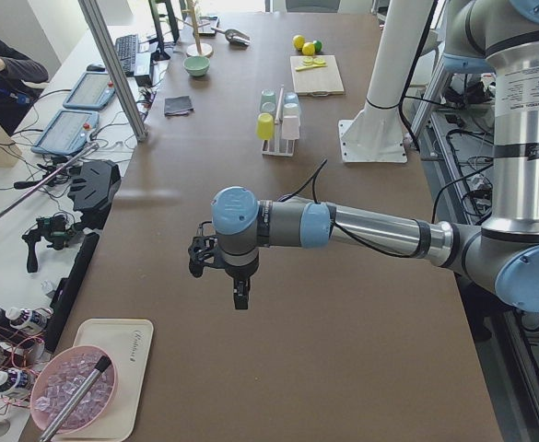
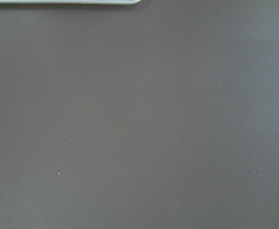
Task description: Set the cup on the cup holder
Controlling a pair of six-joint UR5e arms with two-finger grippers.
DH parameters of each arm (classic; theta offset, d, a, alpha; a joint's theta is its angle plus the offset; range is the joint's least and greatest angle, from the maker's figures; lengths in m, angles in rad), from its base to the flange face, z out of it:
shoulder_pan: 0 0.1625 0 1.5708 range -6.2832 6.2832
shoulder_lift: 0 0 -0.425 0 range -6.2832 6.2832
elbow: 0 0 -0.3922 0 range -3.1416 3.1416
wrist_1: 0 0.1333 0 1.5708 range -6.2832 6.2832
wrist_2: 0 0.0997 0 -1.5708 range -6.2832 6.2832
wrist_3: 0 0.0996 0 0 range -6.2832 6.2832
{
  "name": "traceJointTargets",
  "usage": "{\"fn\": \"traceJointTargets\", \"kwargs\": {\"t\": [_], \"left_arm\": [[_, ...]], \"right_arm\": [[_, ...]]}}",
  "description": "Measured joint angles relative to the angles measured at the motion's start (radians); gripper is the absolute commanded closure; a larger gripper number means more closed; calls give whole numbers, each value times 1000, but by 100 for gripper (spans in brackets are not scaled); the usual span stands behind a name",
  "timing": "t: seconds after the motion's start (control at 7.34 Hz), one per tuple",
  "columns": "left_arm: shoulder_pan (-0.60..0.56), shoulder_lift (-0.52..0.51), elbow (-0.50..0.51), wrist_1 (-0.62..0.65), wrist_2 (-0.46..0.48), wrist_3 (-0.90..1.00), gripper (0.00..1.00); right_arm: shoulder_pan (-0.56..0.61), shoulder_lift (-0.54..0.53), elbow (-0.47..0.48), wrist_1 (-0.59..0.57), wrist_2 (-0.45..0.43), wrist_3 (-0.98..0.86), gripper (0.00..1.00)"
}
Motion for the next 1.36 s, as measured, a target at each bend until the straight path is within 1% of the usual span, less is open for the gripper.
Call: {"fn": "traceJointTargets", "kwargs": {"t": [0.27,0.54,0.82,1.36], "left_arm": [[-3,-1,-4,0,0,0,1],[-4,0,-6,0,-1,0,1],[-4,0,-8,-1,-1,0,1],[-5,0,-14,-2,-2,1,1]], "right_arm": [[-19,35,1,-37,-14,5,0],[-61,60,2,-33,-13,23,0],[-78,67,10,-13,-9,46,0],[-86,61,68,12,-6,77,0]]}}
